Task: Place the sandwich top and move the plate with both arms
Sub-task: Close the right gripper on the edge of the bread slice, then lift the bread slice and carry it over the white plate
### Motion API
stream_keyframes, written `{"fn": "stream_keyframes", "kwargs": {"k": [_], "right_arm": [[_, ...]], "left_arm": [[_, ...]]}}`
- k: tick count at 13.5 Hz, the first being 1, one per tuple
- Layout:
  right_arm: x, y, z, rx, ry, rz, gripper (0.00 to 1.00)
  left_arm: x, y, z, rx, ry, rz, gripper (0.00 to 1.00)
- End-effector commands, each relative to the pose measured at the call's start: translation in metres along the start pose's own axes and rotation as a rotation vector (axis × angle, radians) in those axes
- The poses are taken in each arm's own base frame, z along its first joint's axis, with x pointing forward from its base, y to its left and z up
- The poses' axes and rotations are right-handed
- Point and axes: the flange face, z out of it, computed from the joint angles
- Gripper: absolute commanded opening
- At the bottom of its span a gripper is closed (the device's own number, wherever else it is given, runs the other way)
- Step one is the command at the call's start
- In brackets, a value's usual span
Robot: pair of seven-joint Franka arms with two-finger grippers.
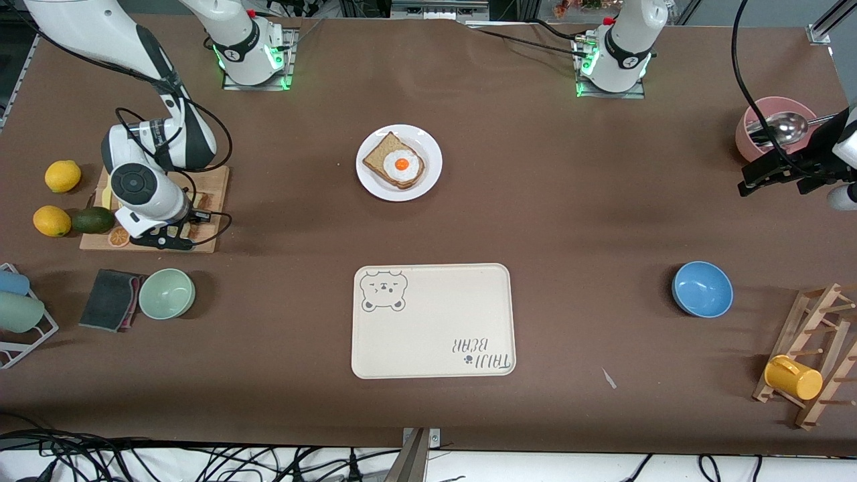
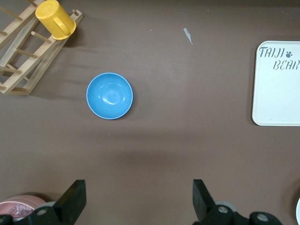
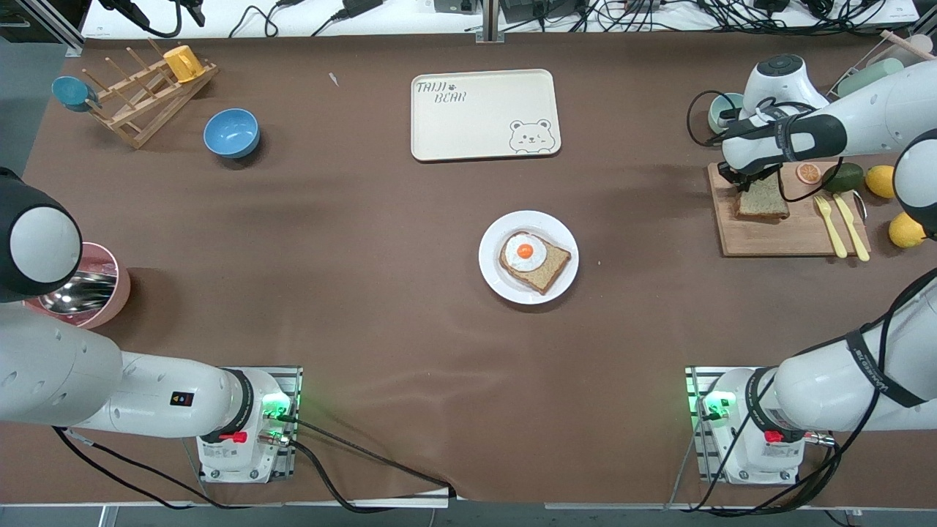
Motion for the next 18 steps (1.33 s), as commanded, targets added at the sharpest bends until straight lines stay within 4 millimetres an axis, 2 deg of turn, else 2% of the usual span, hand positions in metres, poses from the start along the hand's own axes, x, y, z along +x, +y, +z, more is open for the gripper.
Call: {"fn": "stream_keyframes", "kwargs": {"k": [1, 4, 7, 9, 11, 13, 14, 18], "right_arm": [[0.005, 0.004, 0.001, -0.013, 0.009, 0.005, 0.00], [0.014, 0.005, -0.013, -0.029, 0.000, 0.000, 0.00], [0.030, -0.009, -0.055, -0.078, -0.057, -0.016, 0.00], [0.034, -0.021, -0.080, -0.100, -0.091, -0.032, 0.00], [0.033, -0.046, -0.109, -0.114, -0.123, -0.077, 0.00], [0.026, -0.088, -0.141, -0.072, -0.152, -0.104, 0.00], [0.023, -0.100, -0.154, -0.046, -0.156, -0.109, 0.00], [0.002, -0.165, -0.192, 0.098, -0.170, -0.121, 0.00]], "left_arm": [[-0.001, 0.000, -0.006, -0.029, -0.003, -0.016, 1.00], [-0.001, 0.000, -0.006, -0.029, -0.003, -0.016, 1.00], [-0.001, 0.000, -0.006, -0.029, -0.003, -0.016, 1.00], [-0.001, -0.001, -0.006, -0.029, -0.003, -0.017, 1.00], [-0.001, -0.001, -0.006, -0.029, -0.003, -0.017, 1.00], [-0.001, -0.001, -0.006, -0.029, -0.003, -0.016, 1.00], [-0.001, -0.001, -0.006, -0.029, -0.003, -0.017, 1.00], [-0.001, -0.001, -0.005, -0.029, -0.006, -0.017, 1.00]]}}
